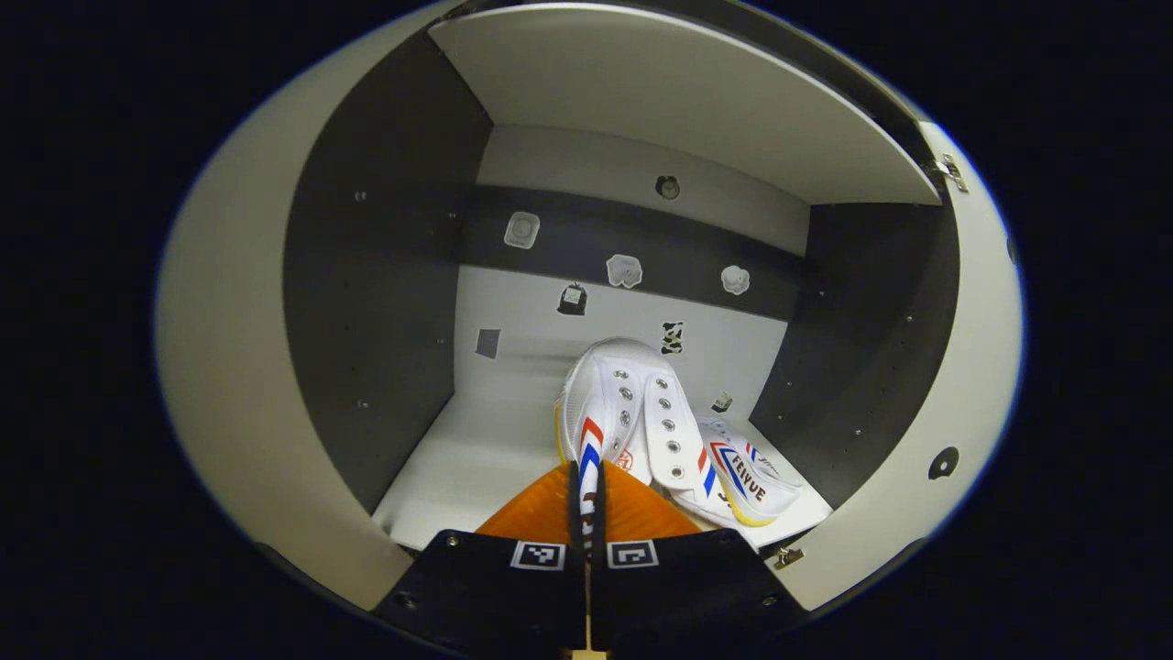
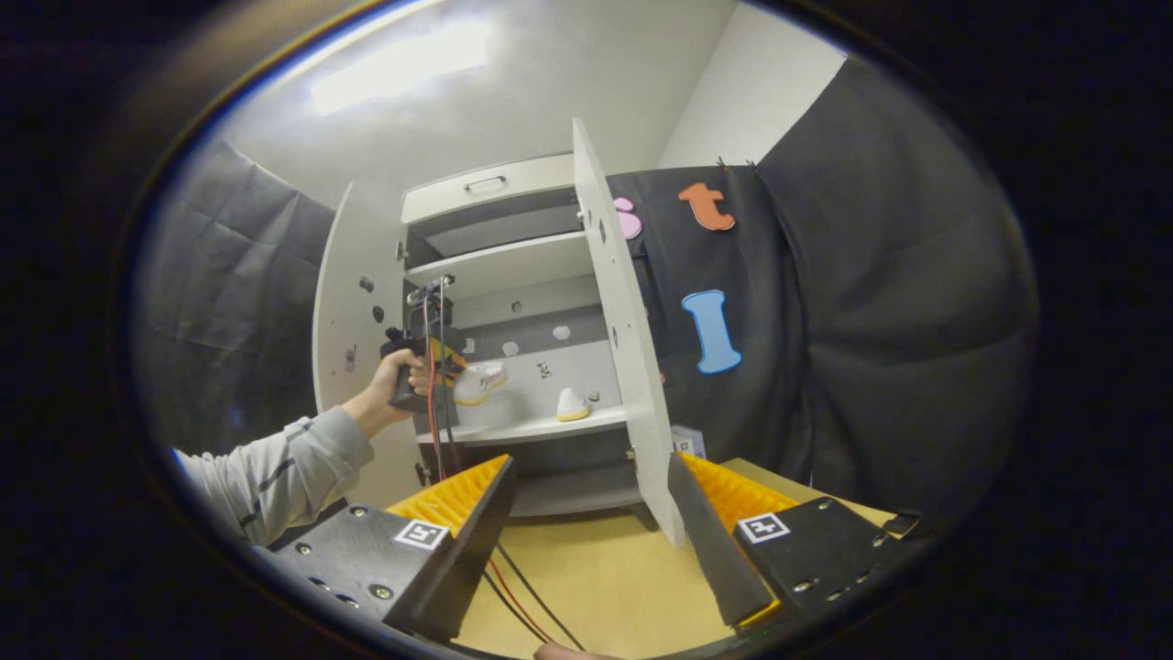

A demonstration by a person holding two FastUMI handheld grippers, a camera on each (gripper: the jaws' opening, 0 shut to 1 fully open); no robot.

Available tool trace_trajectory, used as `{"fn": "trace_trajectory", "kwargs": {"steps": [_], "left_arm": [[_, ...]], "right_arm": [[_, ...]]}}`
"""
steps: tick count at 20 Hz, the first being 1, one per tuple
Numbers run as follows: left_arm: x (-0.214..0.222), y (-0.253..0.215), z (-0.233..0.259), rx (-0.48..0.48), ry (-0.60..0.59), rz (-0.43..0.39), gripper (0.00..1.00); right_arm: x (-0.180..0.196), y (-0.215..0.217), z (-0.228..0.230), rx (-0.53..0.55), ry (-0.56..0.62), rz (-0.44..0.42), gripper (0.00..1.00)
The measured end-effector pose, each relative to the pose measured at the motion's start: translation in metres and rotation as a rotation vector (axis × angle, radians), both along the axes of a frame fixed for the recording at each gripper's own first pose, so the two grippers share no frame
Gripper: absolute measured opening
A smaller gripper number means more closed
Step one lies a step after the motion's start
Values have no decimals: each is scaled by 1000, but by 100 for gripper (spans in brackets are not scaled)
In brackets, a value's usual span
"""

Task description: Grab one shoe with the right hand and put it into the shoe cabinet, grab the other shoe with the left hand and put it into the shoe cabinet; then close the right door with the right hand and the left door with the left hand.

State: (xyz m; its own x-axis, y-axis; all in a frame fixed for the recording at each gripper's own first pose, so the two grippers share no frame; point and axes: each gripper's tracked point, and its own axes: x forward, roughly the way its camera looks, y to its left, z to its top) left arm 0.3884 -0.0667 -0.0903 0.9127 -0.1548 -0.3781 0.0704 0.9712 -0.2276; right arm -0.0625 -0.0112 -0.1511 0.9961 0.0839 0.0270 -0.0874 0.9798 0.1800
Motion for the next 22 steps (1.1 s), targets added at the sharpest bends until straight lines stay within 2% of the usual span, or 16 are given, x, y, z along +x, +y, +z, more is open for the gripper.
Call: {"fn": "trace_trajectory", "kwargs": {"steps": [1, 2, 7, 11, 13, 14, 15, 16, 17, 18, 19, 22], "left_arm": [[8, 1, -5, 6, 5, 10, 2], [16, 2, -12, 22, 12, 20, 2], [41, 7, -32, 42, 9, 36, 2], [52, 14, -71, 87, 89, 57, 4], [57, 15, -77, 67, 93, 65, 5], [55, 12, -78, 59, 99, 40, 4], [54, 10, -74, 49, 79, 21, 9], [59, 25, -67, 89, 38, 68, 10], [61, 34, -63, 109, 17, 84, 31], [60, 29, -62, 120, 8, 74, 35], [50, 28, -59, 131, 12, 74, 70], [32, 30, -52, 134, 31, 85, 69]], "right_arm": [[2, -2, -3, 3, 7, -4, 94], [4, -2, -6, 9, 16, -4, 99], [10, -3, -7, 65, 6, 14, 99], [9, -7, -8, 23, -5, 9, 99], [6, -2, -4, 24, -16, 22, 99], [5, -1, -3, 25, -21, 28, 99], [5, 1, -1, 24, -23, 31, 99], [4, 0, -2, 20, -25, 31, 99], [4, 0, -1, 15, -26, 29, 99], [4, 0, -1, 12, -26, 21, 99], [5, 0, 0, 9, -26, 17, 99], [0, 7, 2, -14, -31, 29, 99]]}}
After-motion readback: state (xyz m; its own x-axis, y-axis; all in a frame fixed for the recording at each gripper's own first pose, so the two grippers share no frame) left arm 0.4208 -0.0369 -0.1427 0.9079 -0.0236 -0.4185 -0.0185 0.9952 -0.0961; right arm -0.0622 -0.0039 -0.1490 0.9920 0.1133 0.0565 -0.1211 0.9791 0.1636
